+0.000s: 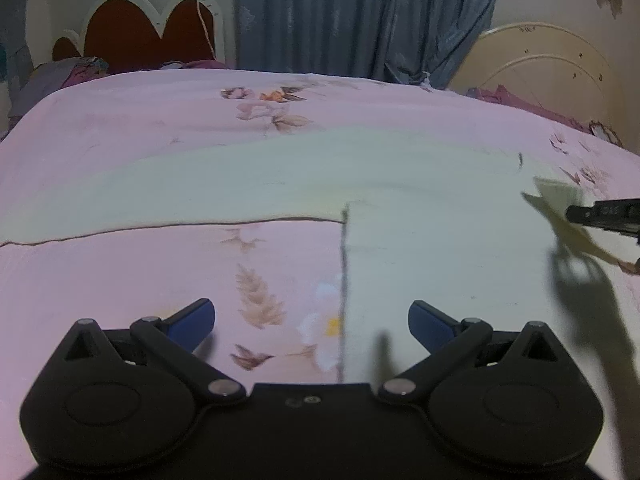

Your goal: Fold small clothes

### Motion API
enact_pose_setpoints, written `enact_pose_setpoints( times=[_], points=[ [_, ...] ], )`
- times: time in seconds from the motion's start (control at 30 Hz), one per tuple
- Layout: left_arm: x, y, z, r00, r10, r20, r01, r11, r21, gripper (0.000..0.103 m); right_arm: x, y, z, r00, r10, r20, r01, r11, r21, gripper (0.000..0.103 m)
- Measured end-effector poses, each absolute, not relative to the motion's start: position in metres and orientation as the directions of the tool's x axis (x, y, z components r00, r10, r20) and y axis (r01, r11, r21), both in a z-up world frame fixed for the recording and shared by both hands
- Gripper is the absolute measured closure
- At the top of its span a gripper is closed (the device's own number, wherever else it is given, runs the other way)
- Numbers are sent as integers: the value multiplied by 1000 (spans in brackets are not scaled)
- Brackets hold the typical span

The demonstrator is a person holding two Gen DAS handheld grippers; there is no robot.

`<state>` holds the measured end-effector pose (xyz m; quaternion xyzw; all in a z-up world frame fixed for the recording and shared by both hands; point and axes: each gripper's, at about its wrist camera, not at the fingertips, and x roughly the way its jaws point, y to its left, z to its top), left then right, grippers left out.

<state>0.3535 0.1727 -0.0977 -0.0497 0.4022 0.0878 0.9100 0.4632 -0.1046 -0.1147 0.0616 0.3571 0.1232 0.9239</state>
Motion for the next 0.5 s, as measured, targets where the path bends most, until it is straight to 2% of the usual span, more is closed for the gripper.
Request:
enact_pose_setpoints(
  times=[0.2, 0.37, 0.4, 0.43, 0.47, 0.5],
  points=[
    [351, 199, -97, 670, 48, -741, -235, 960, -150, 0, 466, -67, -127, 684, 332, -650, -258, 943, 209, 101],
    [358, 198, -95, 679, 5, -734, -218, 956, -195, 0, 463, -45, -141, 652, 346, -675, -324, 932, 164, 99],
    [361, 194, -94, 678, -15, -735, -204, 957, -207, 1, 462, -44, -142, 653, 349, -672, -339, 928, 152, 94],
    [363, 191, -94, 678, -30, -734, -189, 959, -213, 5, 459, -45, -140, 652, 367, -664, -353, 921, 162, 79],
    [369, 185, -93, 682, -62, -729, -162, 959, -233, 8, 454, -49, -136, 663, 374, -649, -354, 920, 169, 55],
    [376, 179, -93, 686, -102, -720, -136, 955, -265, 15, 449, -55, -133, 688, 358, -631, -343, 927, 152, 45]
  ],
)
